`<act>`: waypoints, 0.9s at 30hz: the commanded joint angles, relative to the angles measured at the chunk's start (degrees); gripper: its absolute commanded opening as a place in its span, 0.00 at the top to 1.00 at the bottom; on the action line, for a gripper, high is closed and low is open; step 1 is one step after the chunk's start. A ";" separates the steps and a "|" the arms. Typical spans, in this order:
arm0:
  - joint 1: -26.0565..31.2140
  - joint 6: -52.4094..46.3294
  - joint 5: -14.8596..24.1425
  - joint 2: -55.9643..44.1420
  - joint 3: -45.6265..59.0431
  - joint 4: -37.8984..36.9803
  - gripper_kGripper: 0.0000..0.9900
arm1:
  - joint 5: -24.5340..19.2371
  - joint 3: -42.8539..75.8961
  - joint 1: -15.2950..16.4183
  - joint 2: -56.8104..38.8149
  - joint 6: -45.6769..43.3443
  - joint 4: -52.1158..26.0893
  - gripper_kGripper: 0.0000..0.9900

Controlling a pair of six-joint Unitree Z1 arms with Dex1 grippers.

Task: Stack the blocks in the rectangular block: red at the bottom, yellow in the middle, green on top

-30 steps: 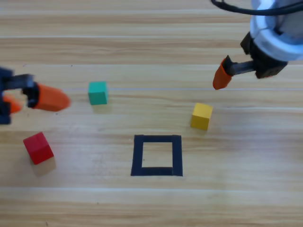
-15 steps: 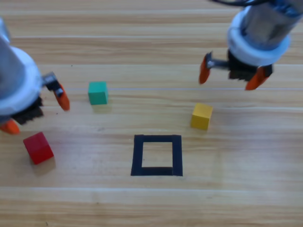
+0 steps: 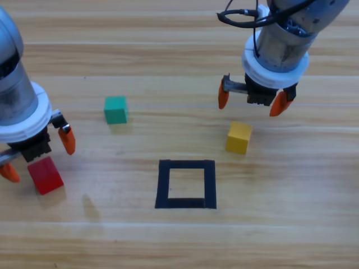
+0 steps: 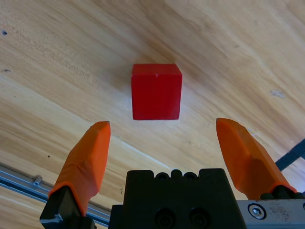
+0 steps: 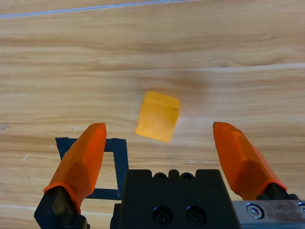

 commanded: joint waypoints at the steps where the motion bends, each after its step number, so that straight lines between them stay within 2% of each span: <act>1: 4.37 1.91 -2.03 3.25 2.07 -3.20 0.05 | 0.22 -1.15 0.52 7.03 1.01 0.58 0.05; 9: 5.87 3.23 -3.17 5.10 5.41 -7.95 0.05 | 0.13 -1.51 0.52 10.10 2.07 0.67 0.07; 20: 6.66 4.90 -3.26 7.65 7.08 -11.55 0.06 | 0.66 -1.95 0.52 12.65 2.42 0.67 0.19; 22: 6.66 5.08 -3.26 8.18 7.52 -12.25 0.09 | 0.75 -1.95 0.52 12.56 2.42 0.93 0.31; 23: 6.66 5.16 -3.26 8.35 7.79 -12.52 0.11 | 0.75 -1.95 0.61 12.47 2.33 1.11 0.45; 24: 6.66 5.16 -3.26 8.44 8.14 -12.96 0.12 | 0.57 -1.95 0.70 12.12 2.33 1.37 0.65; 26: 6.66 5.52 -3.17 8.70 8.23 -13.57 0.17 | 0.22 -1.95 0.79 11.33 2.15 2.34 0.97; 27: 6.66 5.69 -3.26 8.97 8.23 -13.66 0.21 | 0.05 -1.95 0.79 10.89 1.98 2.95 1.00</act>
